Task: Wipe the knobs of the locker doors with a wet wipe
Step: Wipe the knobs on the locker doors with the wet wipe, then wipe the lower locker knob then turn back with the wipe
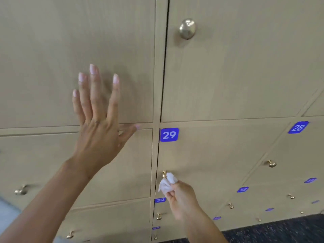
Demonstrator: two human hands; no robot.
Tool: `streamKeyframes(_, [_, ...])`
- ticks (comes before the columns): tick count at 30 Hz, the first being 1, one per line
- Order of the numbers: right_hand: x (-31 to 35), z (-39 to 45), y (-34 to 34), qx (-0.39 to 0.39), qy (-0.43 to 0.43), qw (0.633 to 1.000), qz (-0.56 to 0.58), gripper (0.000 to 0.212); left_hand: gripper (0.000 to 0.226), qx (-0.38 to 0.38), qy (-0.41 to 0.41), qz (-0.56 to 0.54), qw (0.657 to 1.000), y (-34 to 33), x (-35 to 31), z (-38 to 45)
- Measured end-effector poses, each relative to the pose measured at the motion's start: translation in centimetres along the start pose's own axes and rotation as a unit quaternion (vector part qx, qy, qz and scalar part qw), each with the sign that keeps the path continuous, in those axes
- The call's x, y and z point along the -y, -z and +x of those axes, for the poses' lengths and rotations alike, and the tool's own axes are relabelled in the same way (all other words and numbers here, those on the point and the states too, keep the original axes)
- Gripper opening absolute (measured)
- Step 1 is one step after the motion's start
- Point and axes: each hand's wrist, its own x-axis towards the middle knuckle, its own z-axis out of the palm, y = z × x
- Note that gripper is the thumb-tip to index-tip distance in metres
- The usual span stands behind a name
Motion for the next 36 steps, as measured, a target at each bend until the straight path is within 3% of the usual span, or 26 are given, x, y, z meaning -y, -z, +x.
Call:
streamKeyframes(4, [-1.5, 1.5, -2.1, -0.109, 0.004, 0.993, 0.051, 0.039, 0.107, 0.019, -0.004, 0.029, 0.999, -0.8, 3.8, -0.1])
streamKeyframes(6, [-0.8, 0.8, -2.9, -0.115, 0.023, 0.991, 0.067, 0.045, 0.106, 0.011, -0.017, 0.026, 0.999, -1.2, 4.2, -0.1])
streamKeyframes(9, [-0.3, -0.8, -4.3, -0.118, 0.021, 0.992, 0.032, 0.02, 0.103, -0.003, -0.021, 0.007, 1.0, -1.4, 4.3, -0.2])
streamKeyframes(13, [-0.4, -1.9, -4.5, -0.114, 0.064, 0.991, 0.012, 0.008, 0.102, -0.019, -0.021, 0.011, 1.0, -1.5, 4.3, -0.2])
streamKeyframes(18, [-1.0, -0.9, -3.2, -0.147, 0.034, 0.985, 0.079, 0.011, 0.102, -0.001, -0.019, 0.026, 0.999, -1.2, 4.2, -0.1])
streamKeyframes(21, [-0.9, -1.1, -3.4, -0.119, 0.041, 0.988, 0.088, 0.017, 0.102, 0.024, -0.035, 0.048, 0.998, -0.9, 4.5, -0.4])
streamKeyframes(24, [-1.4, -3.2, -4.4, -0.09, 0.09, 0.992, 0.01, 0.028, 0.102, 0.061, -0.071, 0.033, 0.995, -0.2, 5.7, -1.6])
streamKeyframes(27, [-3.3, -5.0, -5.7, -0.036, 0.098, 0.994, -0.043, 0.014, 0.089, 0.098, -0.072, -0.073, 0.99, 1.6, 7.7, -4.1])
streamKeyframes(30, [-6.4, -5.3, -7.6, -0.019, 0.083, 0.981, -0.174, 0.051, 0.059, 0.093, -0.058, -0.125, 0.986, 3.7, 10.8, -8.0])
streamKeyframes(33, [-11.2, -5.6, -11.1, 0.072, 0.077, 0.961, -0.256, 0.025, 0.039, 0.11, 0.001, -0.124, 0.986, 5.8, 15.2, -13.4])
streamKeyframes(36, [-18.5, -4.5, -13.9, 0.099, 0.05, 0.936, -0.333, 0.025, 0.033, 0.157, 0.091, -0.119, 0.976, 8.6, 20.2, -20.3])
